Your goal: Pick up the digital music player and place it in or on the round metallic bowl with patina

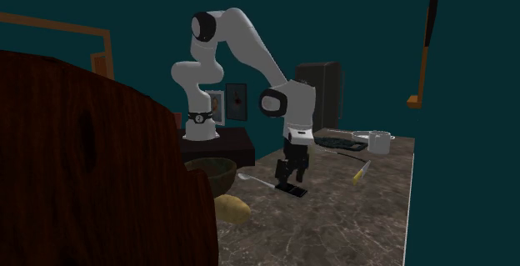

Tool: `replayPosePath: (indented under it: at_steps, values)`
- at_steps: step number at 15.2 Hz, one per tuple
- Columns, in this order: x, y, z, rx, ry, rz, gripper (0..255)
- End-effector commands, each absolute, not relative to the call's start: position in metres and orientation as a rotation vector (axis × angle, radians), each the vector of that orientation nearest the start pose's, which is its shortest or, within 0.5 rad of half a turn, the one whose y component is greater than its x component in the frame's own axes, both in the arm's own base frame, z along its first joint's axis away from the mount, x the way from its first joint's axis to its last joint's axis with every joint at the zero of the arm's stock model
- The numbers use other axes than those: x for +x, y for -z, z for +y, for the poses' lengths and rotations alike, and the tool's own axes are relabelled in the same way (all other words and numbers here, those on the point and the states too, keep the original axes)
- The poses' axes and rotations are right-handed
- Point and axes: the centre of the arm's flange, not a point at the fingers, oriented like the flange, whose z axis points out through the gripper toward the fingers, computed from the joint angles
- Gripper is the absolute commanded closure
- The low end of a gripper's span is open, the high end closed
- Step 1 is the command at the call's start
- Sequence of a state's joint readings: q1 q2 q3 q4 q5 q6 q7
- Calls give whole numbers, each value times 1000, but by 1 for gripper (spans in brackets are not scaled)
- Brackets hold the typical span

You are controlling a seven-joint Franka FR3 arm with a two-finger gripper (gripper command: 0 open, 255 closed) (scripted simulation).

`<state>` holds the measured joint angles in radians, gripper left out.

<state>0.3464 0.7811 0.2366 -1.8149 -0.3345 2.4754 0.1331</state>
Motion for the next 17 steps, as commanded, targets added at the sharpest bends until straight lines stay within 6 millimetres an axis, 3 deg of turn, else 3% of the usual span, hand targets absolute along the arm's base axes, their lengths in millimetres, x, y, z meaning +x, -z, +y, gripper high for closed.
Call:
replayPosePath:
  at_steps: [1, 2, 10, 11, 17]
  values:
    - [527, -99, 344, -3018, -109, -1041, 0]
    - [526, -91, 343, -3018, -109, -1041, 0]
    - [526, -91, 343, -3018, -109, -1041, 0]
    - [526, -91, 343, -3018, -109, -1041, 255]
    - [526, -91, 342, -3018, -109, -1041, 255]
